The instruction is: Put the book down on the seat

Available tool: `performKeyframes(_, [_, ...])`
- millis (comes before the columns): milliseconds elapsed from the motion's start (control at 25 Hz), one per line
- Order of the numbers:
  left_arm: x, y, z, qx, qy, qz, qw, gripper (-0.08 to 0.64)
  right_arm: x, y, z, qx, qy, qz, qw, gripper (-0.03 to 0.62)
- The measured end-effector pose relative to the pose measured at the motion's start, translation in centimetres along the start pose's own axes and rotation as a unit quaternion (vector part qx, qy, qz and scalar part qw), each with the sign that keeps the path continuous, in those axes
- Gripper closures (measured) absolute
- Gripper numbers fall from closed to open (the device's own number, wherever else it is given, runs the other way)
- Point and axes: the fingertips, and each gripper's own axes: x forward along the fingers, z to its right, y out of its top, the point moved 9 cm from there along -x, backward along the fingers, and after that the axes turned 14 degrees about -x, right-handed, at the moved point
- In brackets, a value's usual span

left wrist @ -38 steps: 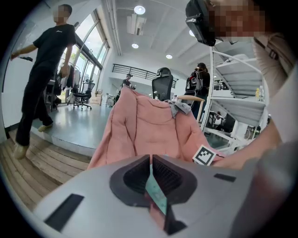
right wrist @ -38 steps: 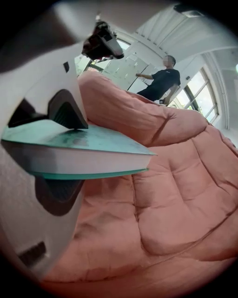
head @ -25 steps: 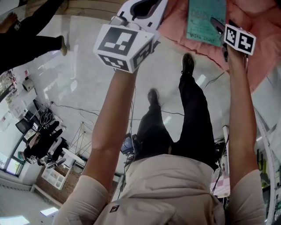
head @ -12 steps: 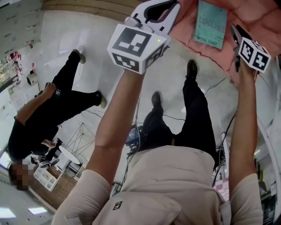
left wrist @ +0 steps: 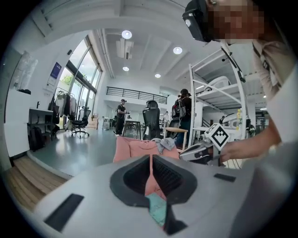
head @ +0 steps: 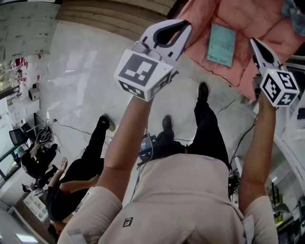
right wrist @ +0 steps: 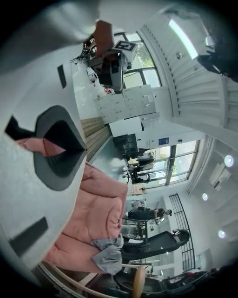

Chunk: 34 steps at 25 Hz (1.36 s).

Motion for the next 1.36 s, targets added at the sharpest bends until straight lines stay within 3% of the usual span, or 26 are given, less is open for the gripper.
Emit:
performKeyframes(400, [-8.8, 8.0, 6.4, 0.034, -0.033, 0.029, 0.9984, 0.538, -11.0, 10.5, -7.7, -0.064, 0.023, 0.062, 0.996, 0.604])
performKeyframes(560, [-12.6, 9.4, 10.0, 0.043, -0.046, 0.033, 0.9975, 0.538, -15.9, 12.3, -10.8, -0.084, 0.032, 0.069, 0.994, 0.604])
performKeyframes(800, [-18.2, 13.0, 11.5, 0.062, -0.057, 0.046, 0.9954, 0.538, -20.1, 17.1, -14.5, -0.120, 0.017, 0.091, 0.988, 0.604])
performKeyframes(960, [-20.8, 13.5, 13.8, 0.070, -0.062, 0.061, 0.9938, 0.538, -23.3, 17.2, -15.8, -0.127, 0.007, 0.095, 0.987, 0.604])
performKeyframes(1120, [-22.9, 14.8, 13.4, 0.073, -0.059, 0.055, 0.9941, 0.538, -24.1, 19.1, -17.1, -0.129, 0.000, 0.097, 0.987, 0.604])
performKeyframes(1360, [-25.1, 20.1, 8.4, 0.067, -0.061, 0.062, 0.9939, 0.538, -20.8, 25.7, -19.1, -0.135, 0.000, 0.088, 0.987, 0.604])
